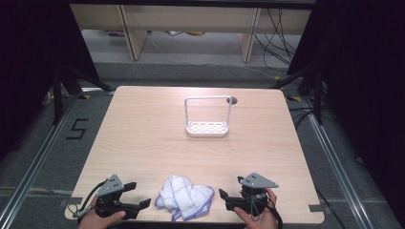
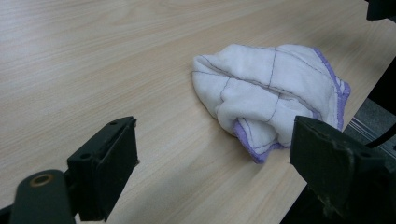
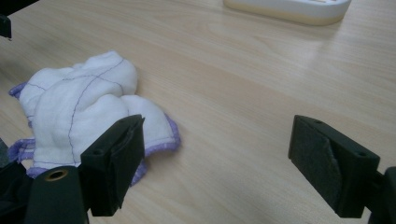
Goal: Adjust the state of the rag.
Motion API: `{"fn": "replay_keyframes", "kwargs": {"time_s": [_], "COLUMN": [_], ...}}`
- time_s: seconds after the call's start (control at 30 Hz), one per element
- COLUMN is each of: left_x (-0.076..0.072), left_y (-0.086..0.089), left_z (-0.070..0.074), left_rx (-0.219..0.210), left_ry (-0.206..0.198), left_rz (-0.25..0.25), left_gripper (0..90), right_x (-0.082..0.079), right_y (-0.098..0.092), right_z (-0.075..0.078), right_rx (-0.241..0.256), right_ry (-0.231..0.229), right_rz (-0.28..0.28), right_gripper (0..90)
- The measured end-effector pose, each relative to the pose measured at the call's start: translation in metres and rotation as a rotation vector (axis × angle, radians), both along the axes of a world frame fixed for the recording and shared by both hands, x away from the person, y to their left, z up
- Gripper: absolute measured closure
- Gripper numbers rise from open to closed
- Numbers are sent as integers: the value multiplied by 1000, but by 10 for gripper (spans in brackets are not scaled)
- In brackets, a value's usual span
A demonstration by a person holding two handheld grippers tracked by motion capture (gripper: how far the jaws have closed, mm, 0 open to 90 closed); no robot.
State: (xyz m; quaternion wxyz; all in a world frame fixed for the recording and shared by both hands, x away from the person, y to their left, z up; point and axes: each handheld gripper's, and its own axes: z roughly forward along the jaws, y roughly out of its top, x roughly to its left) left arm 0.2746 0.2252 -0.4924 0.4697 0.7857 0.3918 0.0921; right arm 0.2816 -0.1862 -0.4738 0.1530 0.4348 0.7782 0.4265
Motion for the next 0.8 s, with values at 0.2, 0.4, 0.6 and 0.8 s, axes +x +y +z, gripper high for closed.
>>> {"fn": "replay_keyframes", "kwargs": {"time_s": [0.2, 0.4, 0.6, 0.8], "left_x": [0, 1, 3, 4], "left_y": [2, 4, 5, 7], "left_z": [1, 3, 2, 3], "left_rx": [2, -8, -15, -1], "left_ry": [4, 3, -1, 9], "left_rz": [12, 21, 21, 27], "left_gripper": [146, 146, 147, 147], "right_x": [-5, -7, -9, -13], "right_y": [8, 17, 42, 74], "right_z": [3, 11, 14, 15], "right_rx": [68, 89, 44, 5], "right_ry": [33, 29, 17, -11], "right_rz": [17, 77, 136, 241], "right_gripper": [236, 268, 296, 337]}}
